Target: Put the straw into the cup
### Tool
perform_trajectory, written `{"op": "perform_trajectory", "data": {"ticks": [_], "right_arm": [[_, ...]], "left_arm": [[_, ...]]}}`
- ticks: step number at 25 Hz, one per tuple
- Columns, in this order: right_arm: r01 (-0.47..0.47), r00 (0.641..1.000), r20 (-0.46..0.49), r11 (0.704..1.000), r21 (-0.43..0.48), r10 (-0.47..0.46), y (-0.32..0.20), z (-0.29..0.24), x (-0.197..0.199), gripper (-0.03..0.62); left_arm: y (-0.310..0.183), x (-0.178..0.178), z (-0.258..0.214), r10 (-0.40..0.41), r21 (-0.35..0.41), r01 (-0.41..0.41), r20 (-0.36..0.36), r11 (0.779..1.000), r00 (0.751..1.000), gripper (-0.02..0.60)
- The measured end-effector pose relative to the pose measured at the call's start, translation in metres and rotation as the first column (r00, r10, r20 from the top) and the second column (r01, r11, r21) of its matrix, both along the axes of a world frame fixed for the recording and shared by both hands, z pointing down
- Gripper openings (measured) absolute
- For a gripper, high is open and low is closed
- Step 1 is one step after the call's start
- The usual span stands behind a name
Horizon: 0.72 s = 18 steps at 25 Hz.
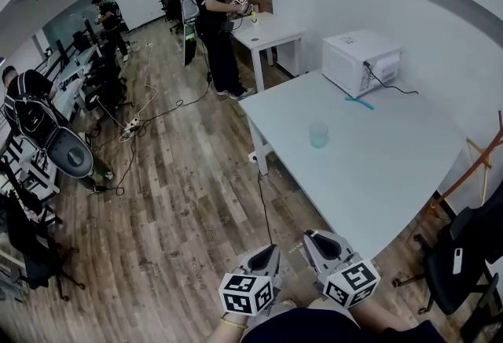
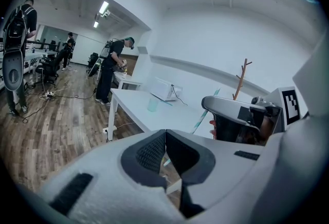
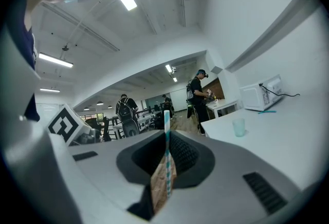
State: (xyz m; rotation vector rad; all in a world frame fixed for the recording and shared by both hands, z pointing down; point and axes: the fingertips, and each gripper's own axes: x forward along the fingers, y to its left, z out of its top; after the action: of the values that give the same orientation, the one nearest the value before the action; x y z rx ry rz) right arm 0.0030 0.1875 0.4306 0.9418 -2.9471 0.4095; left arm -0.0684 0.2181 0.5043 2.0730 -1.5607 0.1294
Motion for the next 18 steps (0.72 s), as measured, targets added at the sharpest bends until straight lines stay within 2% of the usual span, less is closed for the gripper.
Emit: {"op": "perform_trajectory", "data": {"ticks": [9,18], "right_arm": [[-0.046,0.999,0.006,0.999,0.010,0.046,-0.029,-0.005,-0.001,0.043],[-0.058,0.998,0.018,0.998,0.035,0.057,-0.089,-0.017,-0.008,0.043]], "left_arm": [[-0.023,-0.011,0.002,0.005,-0.011,-0.005,0.006,1.000,1.000,0.020],[-0.076,-0.024,0.000,-0.002,-0.009,0.002,0.010,1.000,1.000,0.020]]}}
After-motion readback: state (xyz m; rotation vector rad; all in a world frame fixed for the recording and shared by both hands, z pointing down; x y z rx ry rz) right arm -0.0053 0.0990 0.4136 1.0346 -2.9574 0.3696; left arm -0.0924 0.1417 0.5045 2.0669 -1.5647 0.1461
